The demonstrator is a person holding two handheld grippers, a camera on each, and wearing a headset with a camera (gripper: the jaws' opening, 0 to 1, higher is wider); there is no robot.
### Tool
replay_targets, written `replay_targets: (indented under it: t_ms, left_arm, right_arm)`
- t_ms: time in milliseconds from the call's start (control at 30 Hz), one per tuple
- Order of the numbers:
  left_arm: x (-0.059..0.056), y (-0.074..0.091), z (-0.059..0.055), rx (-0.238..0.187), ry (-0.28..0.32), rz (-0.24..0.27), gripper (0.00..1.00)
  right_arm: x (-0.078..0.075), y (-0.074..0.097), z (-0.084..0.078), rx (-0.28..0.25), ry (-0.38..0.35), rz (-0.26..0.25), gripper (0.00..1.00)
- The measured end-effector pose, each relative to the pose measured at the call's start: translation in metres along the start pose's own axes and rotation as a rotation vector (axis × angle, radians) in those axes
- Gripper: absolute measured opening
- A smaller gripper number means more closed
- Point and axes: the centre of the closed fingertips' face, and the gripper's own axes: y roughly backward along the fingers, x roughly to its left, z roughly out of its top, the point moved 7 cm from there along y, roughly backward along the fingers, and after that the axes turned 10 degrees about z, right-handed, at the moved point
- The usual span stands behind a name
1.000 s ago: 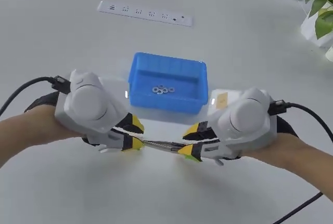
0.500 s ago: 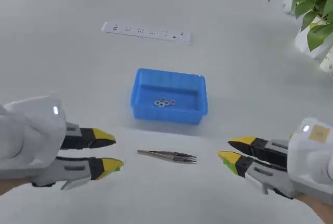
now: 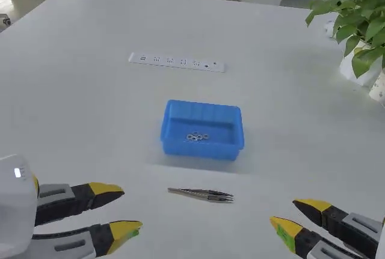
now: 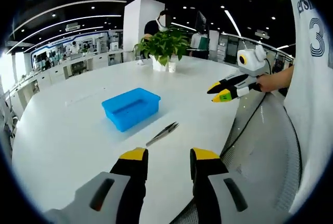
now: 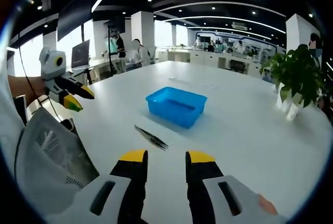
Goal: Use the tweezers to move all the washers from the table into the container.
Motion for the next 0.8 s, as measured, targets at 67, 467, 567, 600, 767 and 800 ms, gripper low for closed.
replay_targets:
  t_ms: [67, 467, 567, 600, 767, 800]
  left_arm:
    - [-0.003, 0.001, -0.005, 0.052, -0.026, 0.003, 0.39]
    - [-0.011, 0.008, -0.002, 0.029, 0.007, -0.008, 0.46]
    - [-0.010, 0.009, 0.000, 0.015, 0.035, -0.002, 0.46]
    - [-0.010, 0.010, 0.000, 0.012, 0.039, -0.001, 0.47]
    - [-0.008, 0.008, 0.001, 0.006, 0.062, 0.007, 0.48]
    - [-0.008, 0.007, 0.001, 0.004, 0.064, 0.007, 0.48]
  right_arm:
    - [0.002, 0.001, 0.000, -0.014, -0.016, -0.005, 0.30]
    - [0.010, 0.003, -0.002, -0.011, -0.007, 0.016, 0.31]
    - [0.012, 0.004, 0.000, -0.014, -0.008, 0.026, 0.31]
    - [0.012, 0.004, 0.001, -0.013, -0.008, 0.026, 0.31]
    - [0.014, 0.003, 0.001, -0.008, -0.001, 0.033, 0.31]
    - [0.014, 0.003, 0.001, -0.007, 0.001, 0.031, 0.31]
